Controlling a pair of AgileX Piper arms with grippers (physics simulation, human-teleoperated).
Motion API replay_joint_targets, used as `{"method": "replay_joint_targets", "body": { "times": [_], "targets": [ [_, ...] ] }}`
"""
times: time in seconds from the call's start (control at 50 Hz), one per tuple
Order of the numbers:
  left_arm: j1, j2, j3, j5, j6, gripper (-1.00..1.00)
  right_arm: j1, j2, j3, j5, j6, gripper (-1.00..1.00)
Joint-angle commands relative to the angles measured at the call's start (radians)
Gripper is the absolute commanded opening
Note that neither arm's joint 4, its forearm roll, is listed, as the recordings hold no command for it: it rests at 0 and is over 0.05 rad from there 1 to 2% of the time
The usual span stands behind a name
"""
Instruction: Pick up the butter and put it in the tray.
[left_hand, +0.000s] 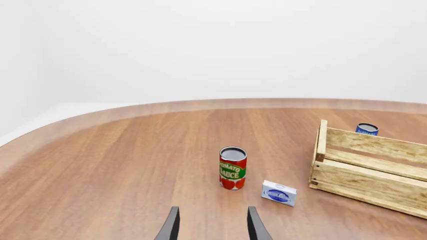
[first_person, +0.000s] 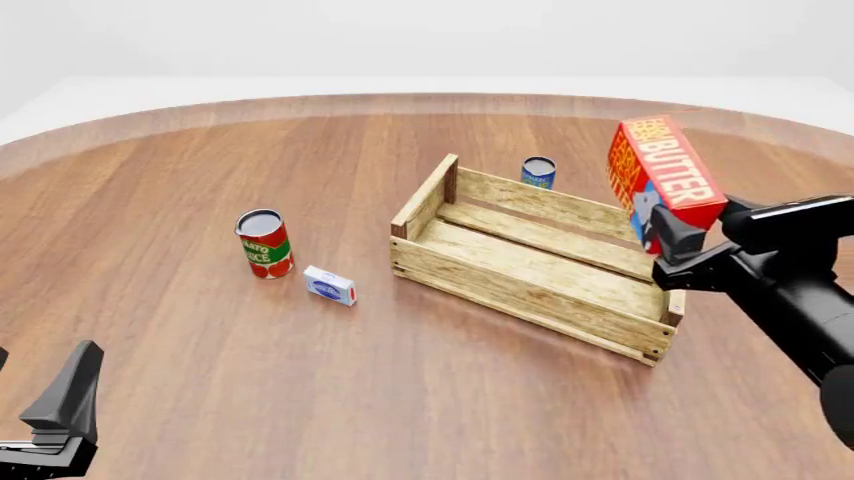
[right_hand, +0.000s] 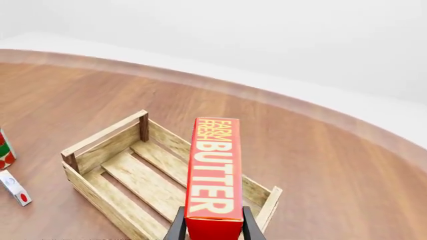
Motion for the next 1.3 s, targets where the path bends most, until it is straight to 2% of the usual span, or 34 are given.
{"method": "replay_joint_targets", "body": {
  "times": [0.02,0.9,1.3],
  "targets": [
    [0.0,0.0,0.0,0.0,0.0,1.0,0.024,-0.003,-0.02,-0.001,0.018,-1.0],
    [0.0,0.0,0.0,0.0,0.0,1.0,0.077,0.103,-0.07,-0.033,0.029,-1.0],
    [0.0,0.0,0.0,0.0,0.0,1.0,0.099,0.201,-0.089,-0.094,0.05,-1.0]
  ]
}}
